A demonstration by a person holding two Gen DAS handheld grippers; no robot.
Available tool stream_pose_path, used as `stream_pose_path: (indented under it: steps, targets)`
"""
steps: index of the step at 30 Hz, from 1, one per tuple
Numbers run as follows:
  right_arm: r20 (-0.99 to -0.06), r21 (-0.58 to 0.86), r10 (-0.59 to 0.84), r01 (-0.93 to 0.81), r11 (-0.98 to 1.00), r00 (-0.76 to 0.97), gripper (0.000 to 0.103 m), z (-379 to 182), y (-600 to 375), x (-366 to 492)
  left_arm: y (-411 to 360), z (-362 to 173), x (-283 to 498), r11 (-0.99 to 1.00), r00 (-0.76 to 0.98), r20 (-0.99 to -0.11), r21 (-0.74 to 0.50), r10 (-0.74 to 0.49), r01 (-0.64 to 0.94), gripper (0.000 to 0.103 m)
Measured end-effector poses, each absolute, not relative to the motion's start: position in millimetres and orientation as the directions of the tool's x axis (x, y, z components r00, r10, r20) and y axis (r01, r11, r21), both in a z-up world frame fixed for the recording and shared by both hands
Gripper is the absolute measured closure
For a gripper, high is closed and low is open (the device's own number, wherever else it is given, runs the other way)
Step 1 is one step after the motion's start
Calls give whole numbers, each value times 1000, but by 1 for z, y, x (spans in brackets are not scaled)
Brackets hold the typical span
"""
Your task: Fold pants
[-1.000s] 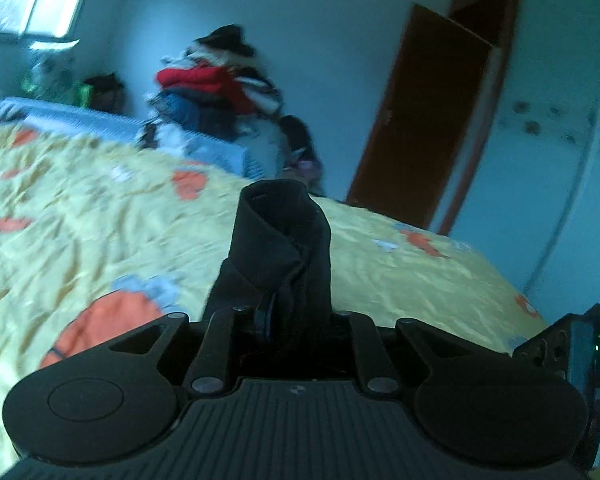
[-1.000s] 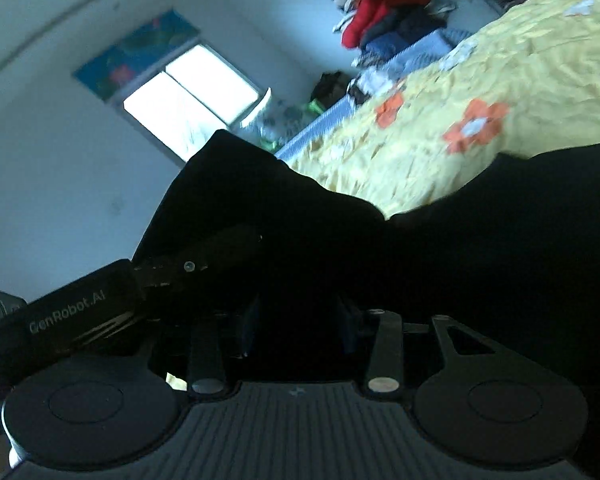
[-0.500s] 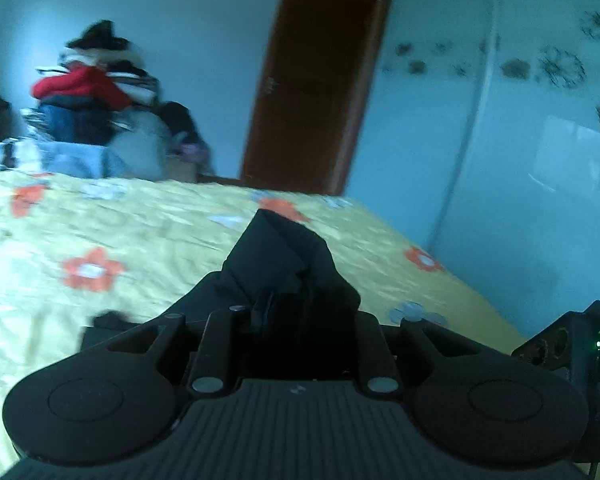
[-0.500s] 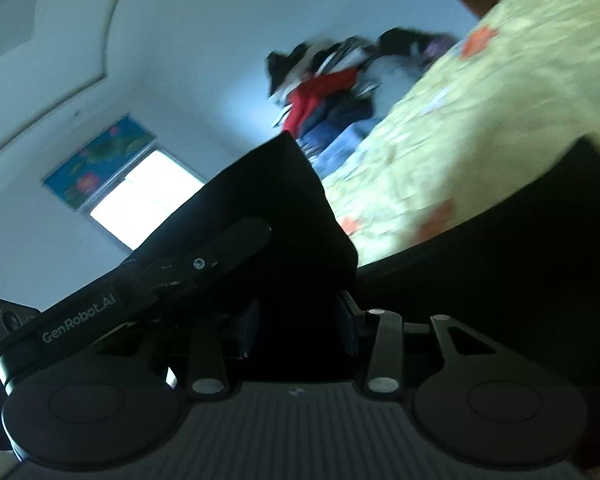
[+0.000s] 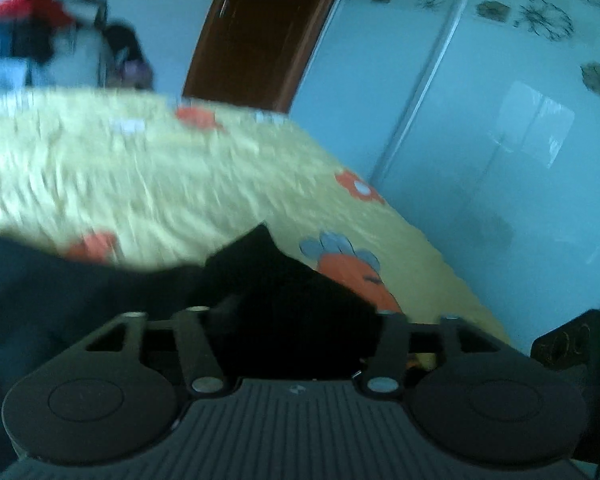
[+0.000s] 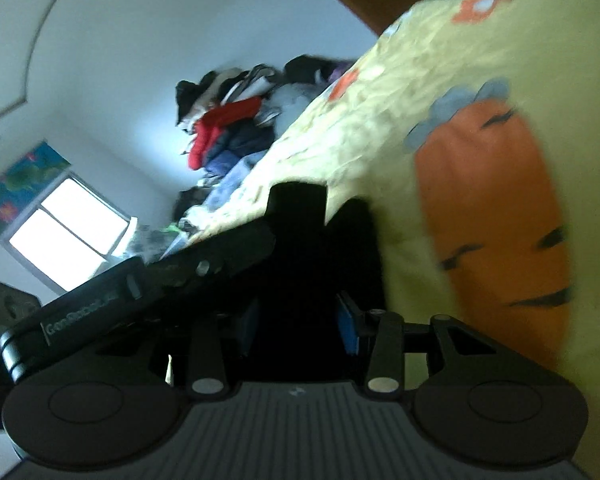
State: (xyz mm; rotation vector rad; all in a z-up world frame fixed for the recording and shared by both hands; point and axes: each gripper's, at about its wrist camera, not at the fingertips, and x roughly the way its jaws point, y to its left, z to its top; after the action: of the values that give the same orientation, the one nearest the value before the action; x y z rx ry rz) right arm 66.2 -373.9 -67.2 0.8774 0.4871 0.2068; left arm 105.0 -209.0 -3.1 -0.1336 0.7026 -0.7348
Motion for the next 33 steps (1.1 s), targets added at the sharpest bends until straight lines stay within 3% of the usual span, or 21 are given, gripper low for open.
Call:
stream_pose_path:
  steps: [2,3,4,7,9,14,20,21,22,23,27,33]
  targets:
    - [-329,748,315,42,662,890,52,-62,-384,55,-203,0,103,733,521,-529,-360,-670,577,31]
    - [-326,739,282,57,671,903,39,-60,-390,51,-198,4,99,730,529,-516,-351,-674,587,31]
    - [-322,726,232,82,683,918,33,-57,-398,44,-193,8,97,723,536,-498,-346,-681,598,30]
    - [-337,667,101,162,727,936,33,-48,-409,35,-170,21,96,703,550,-446,-355,-706,616,21]
    - [-338,606,88,146,782,937,33,-36,-404,36,-151,26,103,745,605,-439,-323,-664,584,15]
    - [-324,519,232,-32,854,917,33,-19,-371,70,-109,19,144,918,740,-552,-142,-383,370,17]
    - [-387,561,352,-84,823,852,34,-32,-354,133,-88,1,176,957,746,-617,-43,-252,288,18]
    - [-393,574,360,-80,815,846,44,-35,-355,138,-89,-1,177,958,753,-614,-20,-237,285,18]
    - [-397,575,375,-91,813,838,63,-37,-355,142,-91,-2,180,959,758,-613,-1,-225,284,18]
    - [-412,565,377,-92,820,829,70,-40,-356,147,-91,-4,182,958,757,-617,15,-216,286,18]
    - [-472,426,291,-74,902,832,83,-36,-346,144,-96,-16,195,959,751,-640,74,-165,273,19]
    - [-522,312,220,-55,948,824,83,-39,-341,147,-96,-35,212,973,728,-674,60,-126,224,18]
